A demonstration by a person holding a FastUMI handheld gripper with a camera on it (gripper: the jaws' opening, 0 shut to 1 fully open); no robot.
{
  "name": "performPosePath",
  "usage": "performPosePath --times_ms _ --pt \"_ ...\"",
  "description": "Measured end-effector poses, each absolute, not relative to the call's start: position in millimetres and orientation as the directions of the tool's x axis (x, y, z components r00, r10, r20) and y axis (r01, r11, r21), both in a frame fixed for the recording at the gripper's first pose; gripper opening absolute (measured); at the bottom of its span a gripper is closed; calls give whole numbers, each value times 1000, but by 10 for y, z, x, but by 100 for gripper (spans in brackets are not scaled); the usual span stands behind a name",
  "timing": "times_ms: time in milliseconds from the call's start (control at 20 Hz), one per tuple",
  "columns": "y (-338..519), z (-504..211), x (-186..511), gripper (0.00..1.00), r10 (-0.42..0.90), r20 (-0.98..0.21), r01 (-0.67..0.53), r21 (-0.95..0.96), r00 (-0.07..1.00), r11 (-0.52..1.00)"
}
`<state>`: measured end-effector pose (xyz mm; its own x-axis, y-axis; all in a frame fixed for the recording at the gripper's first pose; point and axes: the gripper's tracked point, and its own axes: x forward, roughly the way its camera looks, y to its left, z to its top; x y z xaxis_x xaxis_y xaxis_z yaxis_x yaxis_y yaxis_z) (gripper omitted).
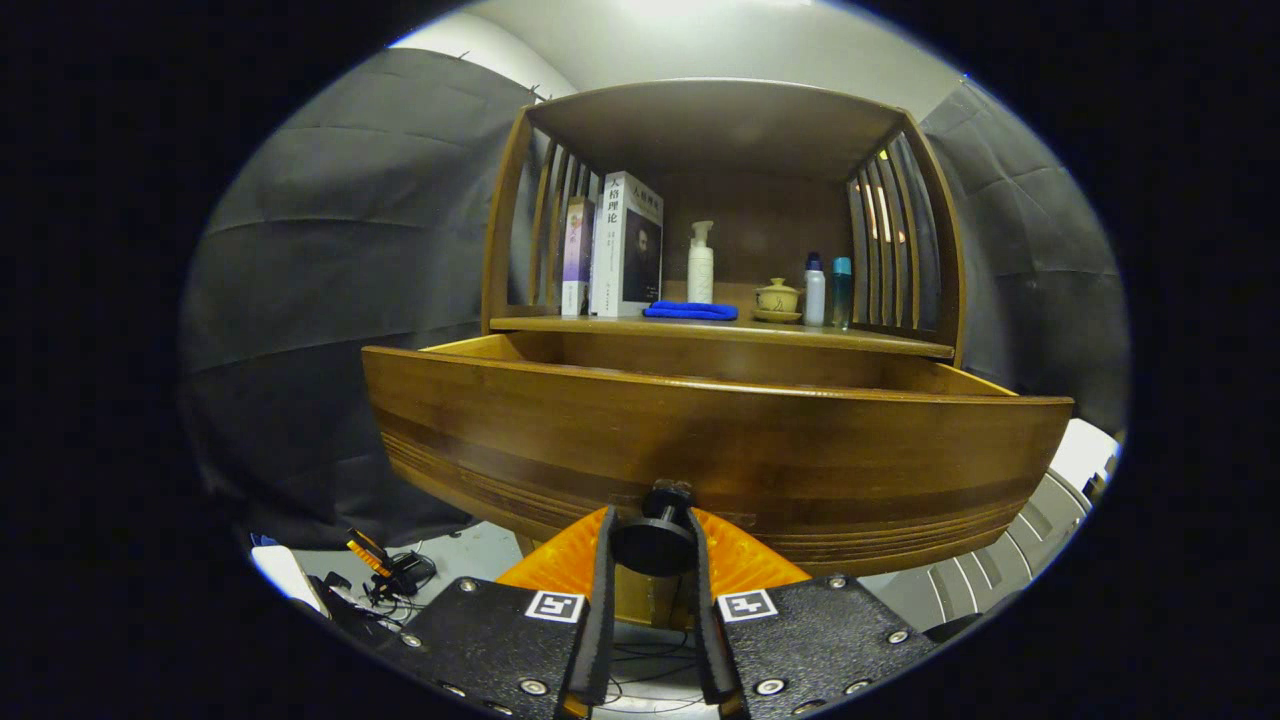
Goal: Pull open the drawer, take out the items inside it, and place them on the countertop above the cabinet.
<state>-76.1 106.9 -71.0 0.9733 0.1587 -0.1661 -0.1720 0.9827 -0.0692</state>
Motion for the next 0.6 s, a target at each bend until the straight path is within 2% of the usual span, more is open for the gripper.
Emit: performPosePath --times_ms 350,450,500,600 --pt "1106 -732 -924 37 201 -152 -223 -140 968 965" --pt "1134 -554 -925 46 229 -75 -239 -179 970 954" --pt "1174 -437 -925 47 245 -33 -247 -187 969 951" --pt "1253 -291 -956 63 278 2 -273 -176 961 946"
